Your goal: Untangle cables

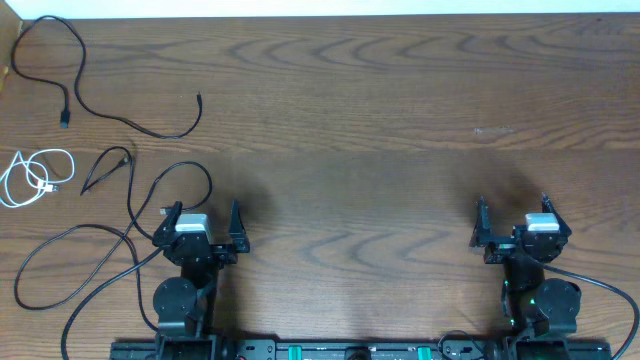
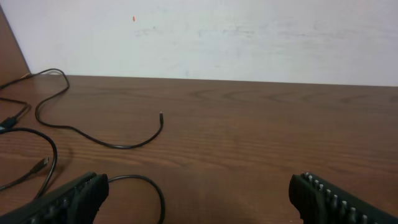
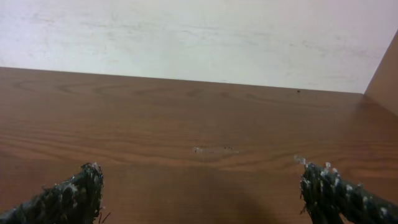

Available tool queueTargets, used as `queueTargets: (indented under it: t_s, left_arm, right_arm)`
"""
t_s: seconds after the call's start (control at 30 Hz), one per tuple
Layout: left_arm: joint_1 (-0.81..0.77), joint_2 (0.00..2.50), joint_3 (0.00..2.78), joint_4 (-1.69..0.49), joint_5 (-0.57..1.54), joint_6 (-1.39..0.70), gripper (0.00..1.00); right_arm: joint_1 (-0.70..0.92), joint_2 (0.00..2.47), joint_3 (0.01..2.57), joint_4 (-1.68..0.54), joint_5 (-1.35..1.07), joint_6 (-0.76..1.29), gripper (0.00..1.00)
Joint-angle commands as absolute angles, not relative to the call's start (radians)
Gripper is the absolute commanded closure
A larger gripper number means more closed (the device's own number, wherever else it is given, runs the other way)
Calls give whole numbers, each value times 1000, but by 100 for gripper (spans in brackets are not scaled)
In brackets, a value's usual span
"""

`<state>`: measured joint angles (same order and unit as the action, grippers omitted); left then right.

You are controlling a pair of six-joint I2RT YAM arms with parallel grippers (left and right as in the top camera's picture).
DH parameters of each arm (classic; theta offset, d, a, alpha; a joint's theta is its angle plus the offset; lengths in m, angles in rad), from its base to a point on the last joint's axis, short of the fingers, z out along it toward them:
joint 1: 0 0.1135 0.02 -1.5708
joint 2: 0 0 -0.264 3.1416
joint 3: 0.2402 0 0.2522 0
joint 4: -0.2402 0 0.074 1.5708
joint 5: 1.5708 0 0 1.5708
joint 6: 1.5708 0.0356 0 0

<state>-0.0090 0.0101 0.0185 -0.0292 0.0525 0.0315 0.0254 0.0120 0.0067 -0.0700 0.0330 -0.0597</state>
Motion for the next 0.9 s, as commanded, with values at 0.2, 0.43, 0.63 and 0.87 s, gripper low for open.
queueTargets:
  t_s: [0.2,0.43,0.63,0.87]
  left_arm:
    - [-13,4,4,-70,37,48,2]
    - [-13,4,4,-70,36,48,2]
    - [-13,4,4,-70,36,48,2]
    - [-13,4,4,-70,37,48,2]
  right_arm:
    - [21,6,5,-73,31,-68,1]
    - [20,6,5,-74,34,-68,1]
    - [20,6,5,-76,39,-49,1]
    - [20,6,5,-78,39,-49,1]
